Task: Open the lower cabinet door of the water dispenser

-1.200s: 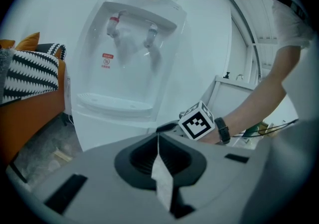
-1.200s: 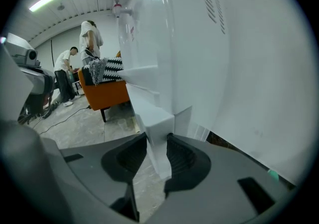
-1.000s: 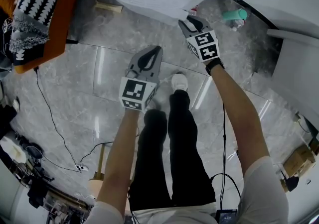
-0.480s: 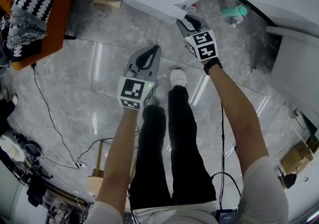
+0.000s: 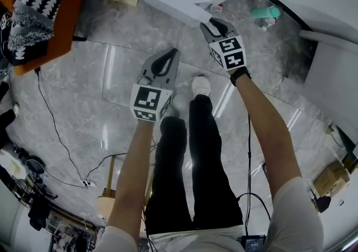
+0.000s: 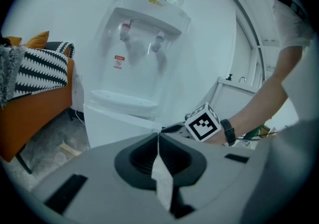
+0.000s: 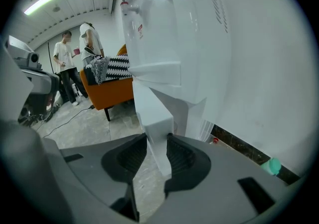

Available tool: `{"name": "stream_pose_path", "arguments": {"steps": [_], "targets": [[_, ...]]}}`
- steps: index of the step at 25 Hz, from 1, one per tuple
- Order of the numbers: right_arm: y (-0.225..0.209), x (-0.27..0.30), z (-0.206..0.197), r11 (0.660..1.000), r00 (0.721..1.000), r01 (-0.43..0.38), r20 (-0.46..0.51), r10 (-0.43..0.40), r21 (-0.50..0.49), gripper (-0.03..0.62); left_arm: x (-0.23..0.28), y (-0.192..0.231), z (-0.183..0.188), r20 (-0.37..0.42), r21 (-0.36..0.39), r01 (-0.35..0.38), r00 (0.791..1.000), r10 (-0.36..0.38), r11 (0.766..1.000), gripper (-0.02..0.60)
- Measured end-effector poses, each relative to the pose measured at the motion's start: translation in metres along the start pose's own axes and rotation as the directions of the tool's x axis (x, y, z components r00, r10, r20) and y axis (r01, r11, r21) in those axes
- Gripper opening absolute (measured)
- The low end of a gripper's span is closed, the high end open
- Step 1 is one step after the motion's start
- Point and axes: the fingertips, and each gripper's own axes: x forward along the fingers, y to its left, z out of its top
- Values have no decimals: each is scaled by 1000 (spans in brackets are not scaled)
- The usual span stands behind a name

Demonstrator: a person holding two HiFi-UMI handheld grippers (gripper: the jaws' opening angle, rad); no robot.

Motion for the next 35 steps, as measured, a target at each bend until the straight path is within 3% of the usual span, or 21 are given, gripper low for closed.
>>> {"name": "stream_pose_path", "arguments": {"steps": [24, 26, 27, 28, 35], "targets": [[57, -9, -17, 988, 993, -105, -67, 98, -113, 120, -31, 24, -9, 8, -38, -56, 998, 56, 998, 14], [61, -9, -19, 985, 992, -112, -74, 102, -133, 109, -34, 23, -11, 8, -40, -59, 998, 59, 997, 14], [65, -9, -20, 981, 991, -120, -80, 109, -150, 37, -35, 23, -13, 7, -41, -60, 998, 60, 997, 14], [72, -9, -20, 975, 988, -139, -89, 126, -170, 9, -36, 22, -14, 6, -43, -61, 998, 61, 997, 14], [143, -5, -21, 928, 952, -304, -101, 289, -216, 9, -51, 29, -26, -9, -59, -86, 996, 85, 995, 14]]}}
